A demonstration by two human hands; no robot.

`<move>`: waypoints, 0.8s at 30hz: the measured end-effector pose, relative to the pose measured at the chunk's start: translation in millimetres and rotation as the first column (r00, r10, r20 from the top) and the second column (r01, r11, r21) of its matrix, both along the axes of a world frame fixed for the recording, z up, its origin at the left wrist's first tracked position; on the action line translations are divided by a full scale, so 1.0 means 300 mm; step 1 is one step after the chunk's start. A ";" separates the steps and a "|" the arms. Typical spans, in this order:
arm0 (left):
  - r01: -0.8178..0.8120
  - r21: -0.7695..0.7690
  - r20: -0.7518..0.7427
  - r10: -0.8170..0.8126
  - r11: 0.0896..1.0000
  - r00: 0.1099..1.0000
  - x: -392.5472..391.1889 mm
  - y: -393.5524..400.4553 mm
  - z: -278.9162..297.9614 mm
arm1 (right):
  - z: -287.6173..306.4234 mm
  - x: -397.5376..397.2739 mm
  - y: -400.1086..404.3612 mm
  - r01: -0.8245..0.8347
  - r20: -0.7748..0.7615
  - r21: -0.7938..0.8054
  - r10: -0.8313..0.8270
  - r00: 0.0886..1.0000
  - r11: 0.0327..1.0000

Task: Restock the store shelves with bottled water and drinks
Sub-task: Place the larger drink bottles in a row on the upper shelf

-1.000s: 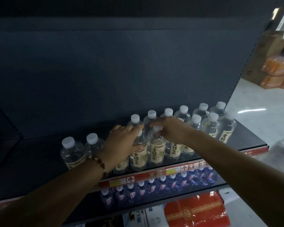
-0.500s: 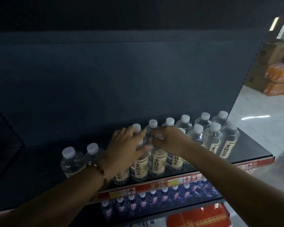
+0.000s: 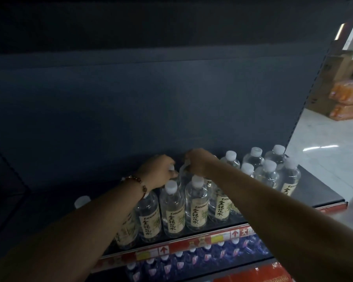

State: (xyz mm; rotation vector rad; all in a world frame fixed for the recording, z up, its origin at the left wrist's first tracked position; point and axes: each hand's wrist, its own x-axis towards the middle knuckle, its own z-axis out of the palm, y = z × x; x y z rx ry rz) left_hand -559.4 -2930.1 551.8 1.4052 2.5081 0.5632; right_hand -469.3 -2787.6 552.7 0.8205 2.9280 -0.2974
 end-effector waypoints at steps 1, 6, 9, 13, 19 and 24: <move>-0.002 -0.006 0.004 0.002 1.000 1.000 -0.002 -0.003 0.005 | 0.006 -0.001 0.003 -0.023 0.020 0.009 0.022 1.000 1.000; 0.019 -0.026 0.027 -0.018 0.999 0.999 -0.018 -0.024 0.003 | -0.001 -0.015 0.015 -0.157 0.144 0.024 0.152 0.978 0.987; 0.039 -0.013 0.046 -0.038 0.999 0.998 -0.014 -0.042 0.006 | 0.017 0.005 -0.002 -0.133 0.117 0.001 0.132 0.984 0.991; 0.114 -0.001 -0.033 -0.114 0.993 0.993 0.036 -0.063 0.013 | 0.048 0.091 -0.045 -0.099 -0.070 -0.093 0.092 0.993 0.991; 0.309 0.007 -0.407 -0.279 0.951 0.870 0.241 -0.075 0.021 | 0.083 0.394 -0.007 -0.118 -0.224 0.102 0.138 0.965 0.988; 0.397 -0.011 -0.487 -0.352 0.918 0.799 0.367 0.050 -0.052 | 0.049 0.612 0.087 -0.037 -0.138 0.200 0.065 0.988 0.979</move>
